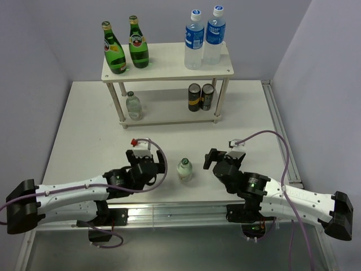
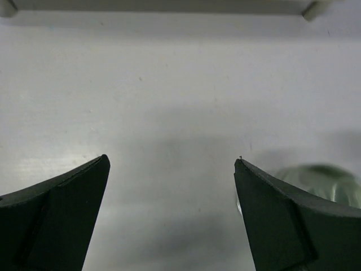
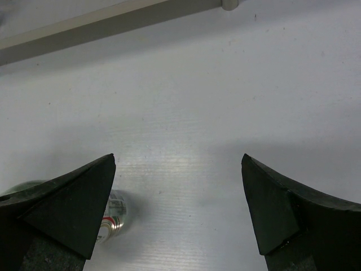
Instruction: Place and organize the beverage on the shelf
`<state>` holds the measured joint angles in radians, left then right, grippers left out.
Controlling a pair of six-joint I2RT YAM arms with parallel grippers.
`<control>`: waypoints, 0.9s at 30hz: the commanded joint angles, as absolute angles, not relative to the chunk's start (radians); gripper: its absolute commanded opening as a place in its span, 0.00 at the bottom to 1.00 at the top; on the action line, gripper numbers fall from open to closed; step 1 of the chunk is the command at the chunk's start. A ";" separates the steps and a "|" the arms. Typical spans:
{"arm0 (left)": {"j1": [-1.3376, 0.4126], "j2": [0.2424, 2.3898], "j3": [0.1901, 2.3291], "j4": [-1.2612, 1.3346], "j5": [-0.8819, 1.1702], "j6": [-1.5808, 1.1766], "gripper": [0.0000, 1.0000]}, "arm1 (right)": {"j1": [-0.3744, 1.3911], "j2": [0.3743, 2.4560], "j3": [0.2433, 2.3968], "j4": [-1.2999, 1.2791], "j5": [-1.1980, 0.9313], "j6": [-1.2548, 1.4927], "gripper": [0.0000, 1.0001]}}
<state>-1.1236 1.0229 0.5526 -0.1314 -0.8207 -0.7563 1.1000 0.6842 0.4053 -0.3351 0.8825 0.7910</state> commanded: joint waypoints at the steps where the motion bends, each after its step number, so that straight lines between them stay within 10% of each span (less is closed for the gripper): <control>1: -1.258 0.979 0.523 -0.258 -0.903 -0.929 0.99 | 1.104 0.686 0.423 -0.313 0.913 0.802 1.00; 9: -1.528 1.177 0.520 -0.094 -0.957 -0.975 0.99 | 1.104 0.701 0.431 -0.318 0.914 0.804 1.00; 27: -1.461 1.709 0.765 0.379 -0.945 -0.721 0.97 | 1.106 0.675 0.422 -0.319 0.916 0.808 1.00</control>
